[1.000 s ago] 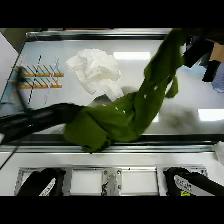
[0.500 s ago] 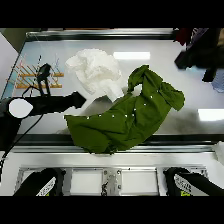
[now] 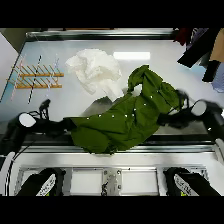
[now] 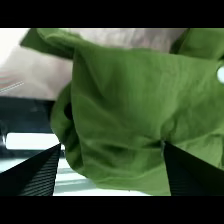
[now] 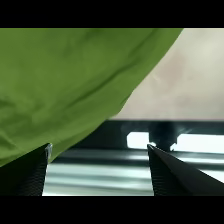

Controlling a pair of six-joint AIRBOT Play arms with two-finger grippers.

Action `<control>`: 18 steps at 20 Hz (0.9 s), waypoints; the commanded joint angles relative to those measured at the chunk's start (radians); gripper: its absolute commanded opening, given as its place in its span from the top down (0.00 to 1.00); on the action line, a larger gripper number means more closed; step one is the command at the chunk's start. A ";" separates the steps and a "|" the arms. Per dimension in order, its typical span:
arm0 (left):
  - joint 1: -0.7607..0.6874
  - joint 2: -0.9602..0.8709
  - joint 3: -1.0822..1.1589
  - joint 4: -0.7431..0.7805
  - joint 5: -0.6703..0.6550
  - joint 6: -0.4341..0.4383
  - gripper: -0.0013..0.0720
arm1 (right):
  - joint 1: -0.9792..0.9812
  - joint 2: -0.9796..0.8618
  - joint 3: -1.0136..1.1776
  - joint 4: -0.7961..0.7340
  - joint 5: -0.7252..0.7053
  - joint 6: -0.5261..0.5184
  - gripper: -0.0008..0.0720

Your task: Fold the clothes and pants, and hang the long-sleeved shirts on hangers.

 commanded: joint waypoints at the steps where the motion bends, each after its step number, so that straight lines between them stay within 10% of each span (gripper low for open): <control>1: -0.051 0.000 -0.099 -0.090 0.048 0.028 0.07 | 0.010 -0.002 -0.208 0.182 -0.124 0.027 0.09; 6: -0.185 0.000 -0.100 -0.111 0.095 0.025 0.07 | 0.126 -0.064 -0.246 0.285 -0.293 0.025 0.09; 9: -0.211 0.000 -0.100 -0.111 0.093 0.016 0.79 | 0.178 -0.107 -0.243 0.311 -0.364 0.024 0.12; 10: -0.210 0.000 -0.100 -0.111 0.092 0.016 0.96 | 0.178 -0.108 -0.238 0.311 -0.373 0.024 0.41; 11: -0.202 0.000 -0.092 -0.109 0.084 0.017 0.96 | 0.173 -0.105 -0.223 0.302 -0.372 0.024 0.75; 13: -0.161 0.001 -0.021 -0.102 0.047 0.029 0.96 | 0.166 -0.086 -0.150 0.272 -0.348 -0.012 0.97; 18: 0.009 0.044 0.314 -0.101 0.070 0.057 0.96 | 0.171 0.029 0.219 0.183 -0.200 -0.051 0.97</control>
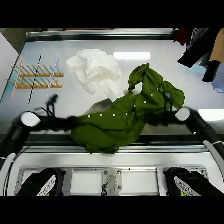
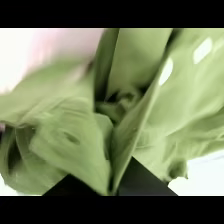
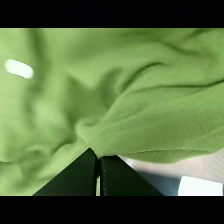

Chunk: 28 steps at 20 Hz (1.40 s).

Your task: Fold the clothes and pants, and hang the long-sleeved shirts on hangers.

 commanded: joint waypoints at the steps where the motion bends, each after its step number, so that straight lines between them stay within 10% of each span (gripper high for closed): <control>1: 0.099 -0.005 0.242 0.001 0.024 0.019 0.96 | 0.020 0.075 0.260 -0.036 0.108 -0.027 0.97; 10: 0.038 -0.475 0.783 0.026 0.076 0.025 0.95 | 0.600 0.015 0.425 0.074 -0.234 0.006 0.97; 11: 0.047 -0.502 0.829 0.025 0.068 -0.003 0.65 | 0.619 -0.014 0.426 0.074 -0.253 -0.005 0.78; 12: 0.063 -0.516 0.871 0.026 0.060 -0.037 0.13 | 0.616 -0.032 0.426 0.073 -0.244 -0.026 0.35; 13: 0.084 -0.520 0.906 0.026 0.041 -0.063 0.06 | 0.603 -0.039 0.426 0.066 -0.229 -0.067 0.09; 21: 0.082 -0.253 0.543 0.142 -0.069 -0.069 0.08 | 0.254 0.024 0.422 -0.328 0.066 -0.027 0.09; 28: -0.018 0.026 -0.063 0.182 -0.069 -0.193 0.08 | -0.155 -0.099 0.299 -0.279 0.102 -0.040 0.09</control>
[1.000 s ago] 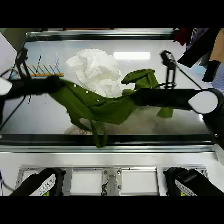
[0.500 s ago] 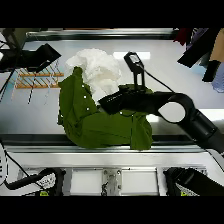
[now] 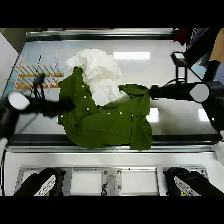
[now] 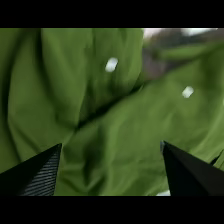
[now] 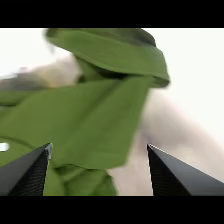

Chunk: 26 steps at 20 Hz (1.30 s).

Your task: Fold the clothes and pants, and hang the long-sleeved shirts on hangers.

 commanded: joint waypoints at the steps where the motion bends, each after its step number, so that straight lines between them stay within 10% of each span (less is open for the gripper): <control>1: 0.008 0.139 -0.248 0.035 -0.006 -0.101 0.08 | -0.172 -0.107 -0.040 0.079 0.026 -0.042 0.09; 11: 0.098 0.267 -0.579 -0.214 0.194 -0.141 0.08 | -0.164 -0.497 -0.040 0.523 -0.075 -0.289 0.08; 18: 0.096 0.190 -0.584 -0.234 0.256 -0.121 0.08 | -0.126 -0.527 -0.040 0.550 -0.140 -0.311 0.10; 21: 0.096 0.066 -0.558 -0.238 0.268 -0.078 0.08 | -0.126 -0.522 -0.040 0.550 -0.136 -0.311 0.40; 24: 0.096 -0.039 -0.446 -0.239 0.262 -0.038 0.93 | -0.127 -0.477 -0.039 0.476 -0.132 -0.310 0.91; 26: 0.096 -0.100 -0.297 -0.239 0.236 0.000 0.96 | -0.138 -0.383 -0.039 0.364 -0.105 -0.286 0.97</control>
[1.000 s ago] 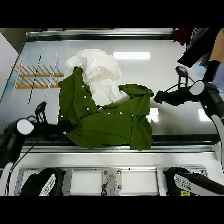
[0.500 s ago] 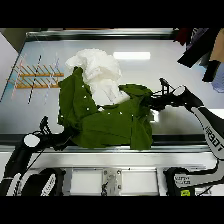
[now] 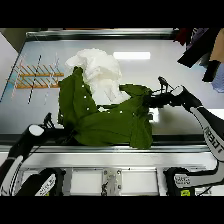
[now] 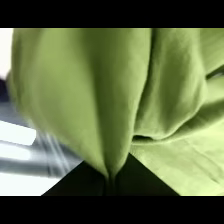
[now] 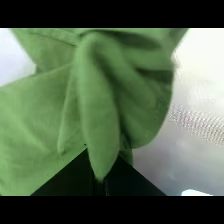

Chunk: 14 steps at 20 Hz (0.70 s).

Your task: Fold the clothes and pants, and hang the long-sleeved shirts on hangers.

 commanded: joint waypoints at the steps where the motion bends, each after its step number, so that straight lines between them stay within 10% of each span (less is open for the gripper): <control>1: 0.001 -0.117 0.229 -0.002 -0.037 0.070 0.96 | -0.013 0.146 0.001 -0.189 0.054 0.050 0.97; 7: -0.086 -0.367 0.867 0.009 -0.079 0.106 0.96 | 0.051 0.599 -0.023 -0.350 0.447 0.270 0.97; 14: -0.209 -0.734 1.488 0.009 -0.181 0.103 0.96 | 0.420 0.747 -0.086 -0.351 0.327 0.592 0.97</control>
